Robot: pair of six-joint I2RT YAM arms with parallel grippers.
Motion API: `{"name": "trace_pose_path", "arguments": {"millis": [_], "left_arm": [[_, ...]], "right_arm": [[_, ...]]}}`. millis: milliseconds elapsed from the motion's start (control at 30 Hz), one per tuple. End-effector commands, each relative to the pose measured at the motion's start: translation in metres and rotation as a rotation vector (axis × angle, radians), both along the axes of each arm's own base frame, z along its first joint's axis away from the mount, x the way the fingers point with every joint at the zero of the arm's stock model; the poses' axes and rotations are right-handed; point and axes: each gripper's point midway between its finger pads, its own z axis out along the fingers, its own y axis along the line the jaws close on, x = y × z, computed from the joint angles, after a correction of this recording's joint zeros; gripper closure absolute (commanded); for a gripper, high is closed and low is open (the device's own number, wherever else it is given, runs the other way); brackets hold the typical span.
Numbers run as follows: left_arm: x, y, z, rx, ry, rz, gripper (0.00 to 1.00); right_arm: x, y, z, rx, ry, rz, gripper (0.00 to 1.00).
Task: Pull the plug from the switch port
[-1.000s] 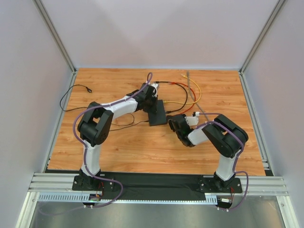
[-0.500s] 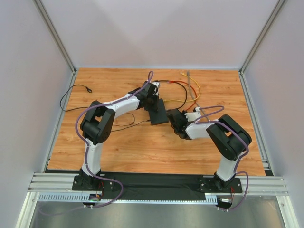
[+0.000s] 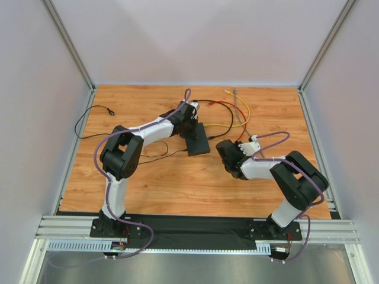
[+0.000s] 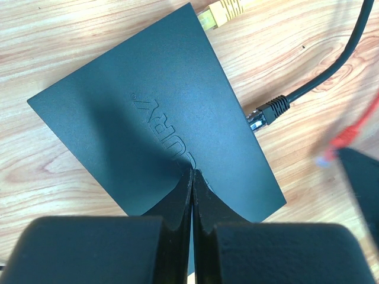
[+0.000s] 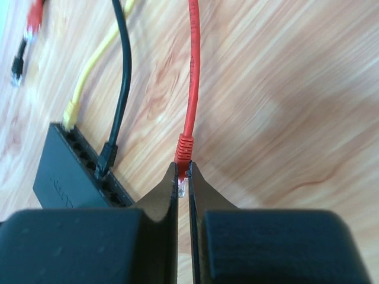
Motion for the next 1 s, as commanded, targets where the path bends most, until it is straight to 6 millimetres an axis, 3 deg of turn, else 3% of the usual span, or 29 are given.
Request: {"name": "trace_pose_path", "arguments": {"millis": [0,267,400,567,633,800,900,967], "left_arm": [[-0.020,0.049,-0.047,0.186,0.112,0.055,1.00],[-0.018,0.051,-0.046,0.179,0.110,0.060,1.00],[-0.017,0.052,-0.044,0.170,0.104,0.057,1.00],[-0.017,0.052,-0.038,0.151,0.091,0.056,1.00],[-0.017,0.050,-0.036,0.139,0.086,0.051,1.00],[-0.019,0.047,-0.034,0.113,0.074,0.036,1.00],[-0.019,0.045,-0.029,0.096,0.057,0.026,1.00],[-0.019,0.041,-0.022,0.069,0.041,0.014,1.00]], "right_arm": [[-0.002,-0.042,0.021,-0.123,-0.027,-0.072,1.00],[-0.018,-0.111,0.032,-0.145,0.050,-0.132,1.00],[-0.028,-0.130,0.042,-0.170,0.080,-0.111,1.00],[-0.050,-0.158,0.040,-0.263,0.163,-0.106,0.98],[-0.056,-0.162,0.037,-0.254,0.171,-0.105,0.94],[-0.059,-0.169,0.038,-0.251,0.185,-0.100,0.70],[-0.049,-0.163,0.048,-0.277,0.169,-0.042,0.58],[-0.034,-0.150,0.068,-0.292,0.116,0.015,0.54]]}}
